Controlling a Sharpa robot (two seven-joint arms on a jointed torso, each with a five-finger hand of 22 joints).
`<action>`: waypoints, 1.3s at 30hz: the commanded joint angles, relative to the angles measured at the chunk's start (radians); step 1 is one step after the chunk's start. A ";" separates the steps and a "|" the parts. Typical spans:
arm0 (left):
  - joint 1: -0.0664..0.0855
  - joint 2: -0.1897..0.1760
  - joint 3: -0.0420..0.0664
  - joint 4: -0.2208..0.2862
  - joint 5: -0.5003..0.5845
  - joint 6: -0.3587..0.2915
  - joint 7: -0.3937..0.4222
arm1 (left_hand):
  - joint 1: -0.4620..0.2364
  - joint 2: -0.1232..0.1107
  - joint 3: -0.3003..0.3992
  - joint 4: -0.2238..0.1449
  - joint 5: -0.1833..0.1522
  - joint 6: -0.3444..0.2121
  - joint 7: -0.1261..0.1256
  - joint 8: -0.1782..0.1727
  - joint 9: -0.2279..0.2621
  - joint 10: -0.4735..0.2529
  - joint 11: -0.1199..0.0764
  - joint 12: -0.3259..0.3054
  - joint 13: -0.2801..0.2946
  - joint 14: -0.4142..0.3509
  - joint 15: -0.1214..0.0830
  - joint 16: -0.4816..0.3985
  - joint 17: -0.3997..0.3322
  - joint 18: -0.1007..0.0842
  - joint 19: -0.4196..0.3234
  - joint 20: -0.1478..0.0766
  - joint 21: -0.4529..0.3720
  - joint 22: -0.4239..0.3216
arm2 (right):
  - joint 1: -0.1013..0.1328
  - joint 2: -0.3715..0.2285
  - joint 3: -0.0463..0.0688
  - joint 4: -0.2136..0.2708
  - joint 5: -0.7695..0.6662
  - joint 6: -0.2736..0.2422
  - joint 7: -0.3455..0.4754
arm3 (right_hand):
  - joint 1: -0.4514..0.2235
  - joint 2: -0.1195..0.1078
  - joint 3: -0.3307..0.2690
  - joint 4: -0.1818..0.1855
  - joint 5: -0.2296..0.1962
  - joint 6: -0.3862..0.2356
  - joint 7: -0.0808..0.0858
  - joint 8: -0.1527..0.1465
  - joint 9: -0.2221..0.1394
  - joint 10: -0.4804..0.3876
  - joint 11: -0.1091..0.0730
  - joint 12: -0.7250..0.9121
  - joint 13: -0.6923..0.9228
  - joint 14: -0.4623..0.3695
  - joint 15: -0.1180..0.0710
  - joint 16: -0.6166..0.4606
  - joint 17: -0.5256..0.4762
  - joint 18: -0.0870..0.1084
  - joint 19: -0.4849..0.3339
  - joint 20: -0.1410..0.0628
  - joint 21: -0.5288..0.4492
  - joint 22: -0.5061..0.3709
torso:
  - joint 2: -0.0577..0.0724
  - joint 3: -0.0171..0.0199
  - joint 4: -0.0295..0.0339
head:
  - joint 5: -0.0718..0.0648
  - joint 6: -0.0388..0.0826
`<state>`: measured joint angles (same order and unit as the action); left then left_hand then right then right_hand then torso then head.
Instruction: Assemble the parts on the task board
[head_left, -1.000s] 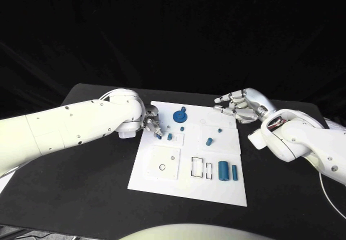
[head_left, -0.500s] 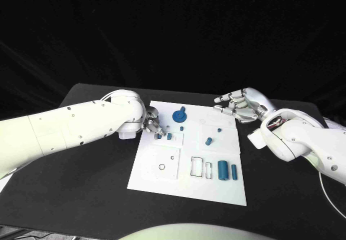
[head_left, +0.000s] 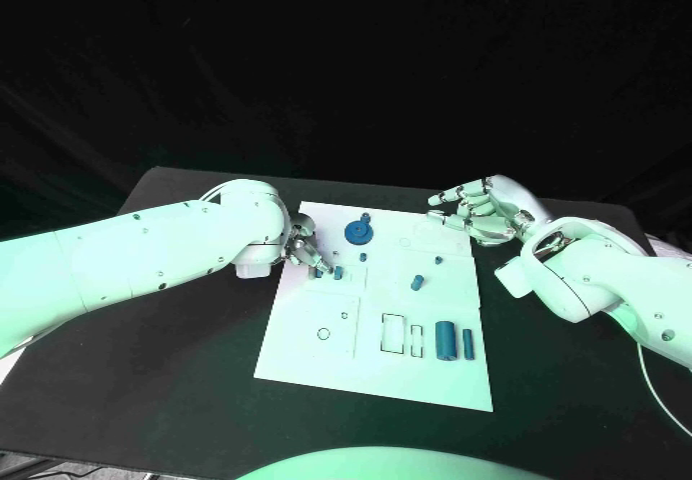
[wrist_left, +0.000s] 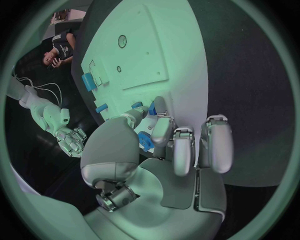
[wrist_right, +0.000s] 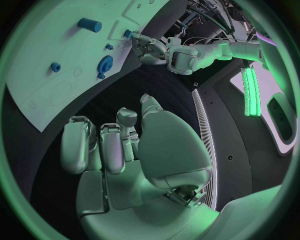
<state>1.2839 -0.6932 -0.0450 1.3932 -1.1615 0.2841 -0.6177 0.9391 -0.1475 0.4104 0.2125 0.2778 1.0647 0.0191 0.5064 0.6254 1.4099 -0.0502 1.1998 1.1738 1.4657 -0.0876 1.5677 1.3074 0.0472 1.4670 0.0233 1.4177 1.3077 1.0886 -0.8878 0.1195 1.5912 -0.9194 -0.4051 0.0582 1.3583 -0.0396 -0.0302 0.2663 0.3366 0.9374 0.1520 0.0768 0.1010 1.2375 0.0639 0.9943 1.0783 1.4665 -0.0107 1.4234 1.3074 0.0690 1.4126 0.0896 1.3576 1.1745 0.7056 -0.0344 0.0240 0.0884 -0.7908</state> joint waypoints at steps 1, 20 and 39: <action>-0.003 -0.007 0.000 0.007 -0.003 0.001 -0.006 | 0.002 0.004 -0.023 0.007 -0.001 0.007 0.000 -0.005 -0.002 0.003 0.005 0.003 0.002 0.105 -0.006 0.003 0.263 -0.005 0.022 -0.005 0.005 0.126 | -0.001 0.001 0.000 0.000 -0.002 0.007 0.004 | 0.001 0.009 -0.004 -0.002 0.005 0.005 -0.001 0.006 0.002 0.001 -0.002 0.002 -0.001 0.060 -0.007 -0.006 0.069 0.010 -0.001 -0.005 -0.004 -0.001 | 0.000 -0.0005 -0.0011 | -0.001 0.002; -0.002 -0.103 0.030 0.088 0.108 -0.263 0.160 | 0.054 0.032 -0.211 0.076 0.003 -0.022 0.012 -0.025 -0.014 -0.061 0.015 -0.117 -0.107 0.105 0.000 0.003 0.263 0.022 -0.034 -0.001 -0.103 0.041 | -0.002 -0.001 0.000 -0.006 -0.002 0.008 0.004 | 0.000 0.009 -0.005 -0.002 0.006 0.005 -0.001 0.006 0.002 0.001 -0.002 0.002 -0.001 0.060 -0.007 -0.005 0.070 0.010 -0.002 -0.005 -0.005 -0.002 | 0.000 0.0006 0.0002 | -0.008 0.002; -0.022 -0.022 -0.005 0.023 -0.102 -0.553 0.578 | 0.528 0.009 -0.152 -0.084 -0.044 -0.185 0.123 -0.195 -0.244 -0.433 0.128 -0.791 -0.772 -0.231 0.091 -0.887 -0.559 0.138 -0.332 0.081 -0.913 -0.595 | -0.002 0.002 0.000 -0.012 0.000 0.007 0.006 | 0.001 0.009 -0.006 -0.002 0.008 0.005 -0.001 0.006 0.002 -0.001 -0.002 -0.001 -0.004 0.059 -0.007 -0.008 0.067 0.010 -0.002 -0.005 -0.006 -0.003 | 0.001 -0.0003 -0.0012 | -0.027 0.015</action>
<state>1.2642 -0.7231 -0.0500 1.4204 -1.0878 -0.2021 -0.1595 1.4599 -0.1360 0.2523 0.1291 0.2383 0.8743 0.1425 0.3161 0.3869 0.9725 0.0764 0.4150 0.4105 1.2313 0.0048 0.6844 0.7511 0.1800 1.1318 0.1047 0.5072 0.7145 1.0872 -0.8877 0.1191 1.5801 -0.9187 -0.4051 0.0581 1.3582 -0.0396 -0.0302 0.2663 0.3406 0.9373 0.1520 0.0768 0.1014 1.2375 0.0639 0.9943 1.0754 1.4665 -0.0107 1.4194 1.3081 0.0690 1.4126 0.0896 1.3576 1.1721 0.7062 -0.0346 0.0235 0.0641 -0.7767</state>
